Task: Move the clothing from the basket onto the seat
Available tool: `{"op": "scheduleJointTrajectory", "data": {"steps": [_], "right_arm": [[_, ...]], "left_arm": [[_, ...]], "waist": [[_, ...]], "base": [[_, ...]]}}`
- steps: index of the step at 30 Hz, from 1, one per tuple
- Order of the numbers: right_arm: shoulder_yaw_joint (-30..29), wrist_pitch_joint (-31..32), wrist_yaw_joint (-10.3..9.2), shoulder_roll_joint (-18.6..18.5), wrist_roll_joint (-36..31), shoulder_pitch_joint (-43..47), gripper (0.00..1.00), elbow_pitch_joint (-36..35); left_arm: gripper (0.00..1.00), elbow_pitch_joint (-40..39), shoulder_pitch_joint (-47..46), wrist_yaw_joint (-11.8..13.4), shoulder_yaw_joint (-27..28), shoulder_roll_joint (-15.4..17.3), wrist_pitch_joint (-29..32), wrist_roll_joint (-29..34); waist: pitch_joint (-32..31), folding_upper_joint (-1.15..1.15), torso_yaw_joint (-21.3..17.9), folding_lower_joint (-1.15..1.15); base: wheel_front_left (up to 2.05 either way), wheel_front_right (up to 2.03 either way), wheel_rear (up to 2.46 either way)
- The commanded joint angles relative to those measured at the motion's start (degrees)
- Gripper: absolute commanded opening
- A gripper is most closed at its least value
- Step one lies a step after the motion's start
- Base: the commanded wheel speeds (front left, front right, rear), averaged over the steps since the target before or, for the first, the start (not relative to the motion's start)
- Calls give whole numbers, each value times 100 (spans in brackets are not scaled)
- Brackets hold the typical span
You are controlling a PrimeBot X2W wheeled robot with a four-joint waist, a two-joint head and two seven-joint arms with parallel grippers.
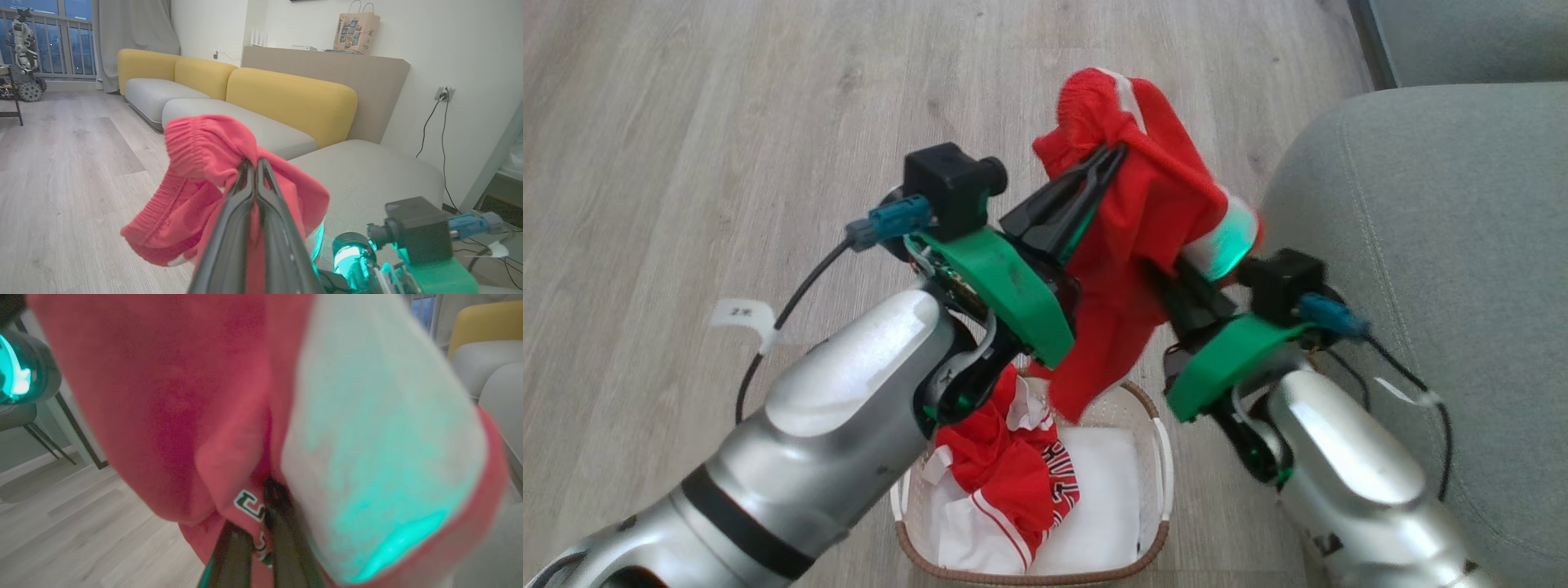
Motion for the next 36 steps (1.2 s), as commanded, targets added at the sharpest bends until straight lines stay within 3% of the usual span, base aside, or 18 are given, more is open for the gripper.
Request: {"op": "scheduleJointTrajectory", "data": {"steps": [1,13,14,15,16,24,36], "right_arm": [[-66,-60,-1,35,-64,-44,0,-282],[-1236,-61,-1,29,-612,680,0,-1461],[-1320,-61,-1,27,-649,719,0,-1558],[-1392,-61,-1,13,-682,756,0,-1640],[-1464,-61,-1,3,-703,791,0,-1718],[-1910,-61,-1,-107,-845,1000,0,-2317],[-1968,-61,-1,-325,-837,1123,0,-2830]], "left_arm": [[0,-147,-257,42,274,150,-49,-38],[0,-608,222,169,23,330,-90,66],[33,-645,262,177,-4,338,-81,68],[82,-682,302,182,-29,343,-77,65],[100,-717,339,189,-52,350,-63,59],[100,-910,594,305,-159,515,-62,104],[100,-912,750,423,-186,860,-155,273]], "waist": [[0,0,-8,0],[-86,0,-199,0],[-90,0,-220,0],[-94,0,-246,0],[-95,0,-274,0],[-68,0,-683,0],[165,0,-1672,0]], "base": [[0,0,0],[0,0,0],[0,0,0],[0,0,0],[0,0,0],[0,0,0],[0,0,0]]}}
